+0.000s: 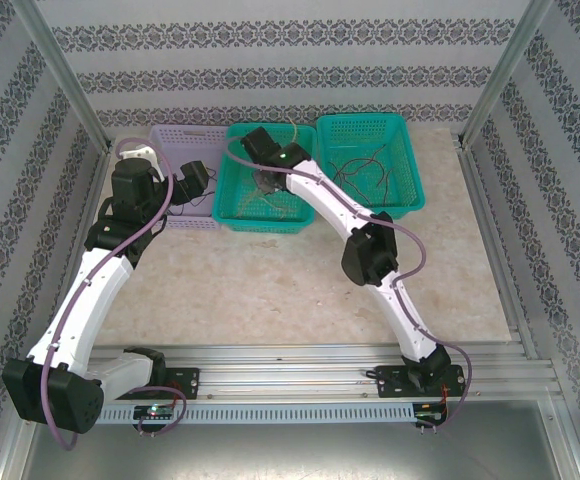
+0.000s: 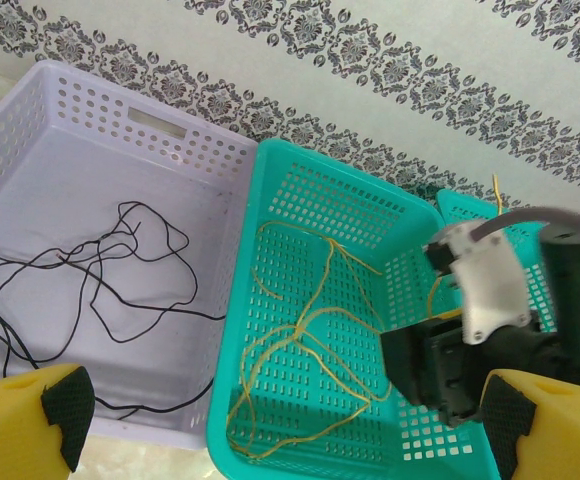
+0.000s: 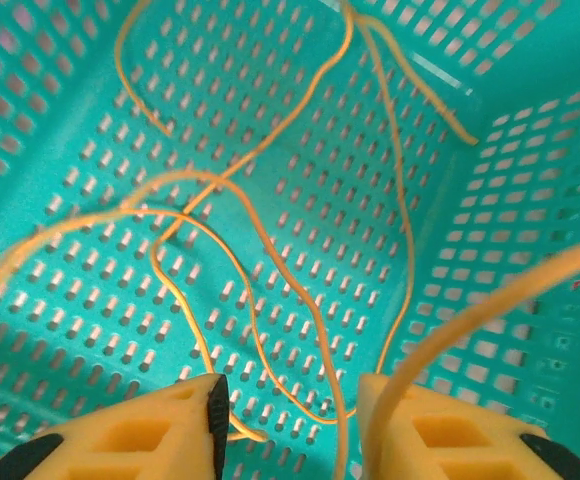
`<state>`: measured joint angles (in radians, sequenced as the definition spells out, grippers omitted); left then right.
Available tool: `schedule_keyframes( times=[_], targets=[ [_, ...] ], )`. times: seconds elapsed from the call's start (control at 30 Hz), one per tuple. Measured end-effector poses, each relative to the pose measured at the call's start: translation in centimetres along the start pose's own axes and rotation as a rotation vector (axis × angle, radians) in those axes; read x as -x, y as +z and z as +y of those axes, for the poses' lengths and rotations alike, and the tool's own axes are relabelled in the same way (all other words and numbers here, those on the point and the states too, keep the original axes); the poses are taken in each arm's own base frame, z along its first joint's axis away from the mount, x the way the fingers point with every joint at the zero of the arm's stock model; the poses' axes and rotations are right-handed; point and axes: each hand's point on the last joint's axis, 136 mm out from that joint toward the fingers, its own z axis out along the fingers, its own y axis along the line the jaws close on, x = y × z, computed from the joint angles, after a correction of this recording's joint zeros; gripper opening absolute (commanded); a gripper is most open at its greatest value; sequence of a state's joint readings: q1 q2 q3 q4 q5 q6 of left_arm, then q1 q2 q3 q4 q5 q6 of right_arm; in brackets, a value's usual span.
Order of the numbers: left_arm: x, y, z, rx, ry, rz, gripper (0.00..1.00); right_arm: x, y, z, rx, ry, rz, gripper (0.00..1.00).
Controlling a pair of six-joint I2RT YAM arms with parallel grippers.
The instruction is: Untangle the cables
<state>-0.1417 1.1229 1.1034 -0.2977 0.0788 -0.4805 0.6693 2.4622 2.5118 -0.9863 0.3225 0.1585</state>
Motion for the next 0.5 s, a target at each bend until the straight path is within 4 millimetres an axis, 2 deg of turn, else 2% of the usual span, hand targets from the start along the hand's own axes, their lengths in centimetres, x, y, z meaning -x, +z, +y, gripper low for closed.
schedule_keyframes(
  times=[0.23, 0.5],
  targets=[
    [0.0, 0.0, 0.0, 0.0, 0.0, 0.0, 1.0, 2.4, -4.4, -0.6, 0.033, 0.024, -0.08, 0.47],
    [0.0, 0.0, 0.0, 0.0, 0.0, 0.0, 1.0, 2.2, -5.3, 0.5, 0.06, 0.009, -0.078, 0.51]
  ],
)
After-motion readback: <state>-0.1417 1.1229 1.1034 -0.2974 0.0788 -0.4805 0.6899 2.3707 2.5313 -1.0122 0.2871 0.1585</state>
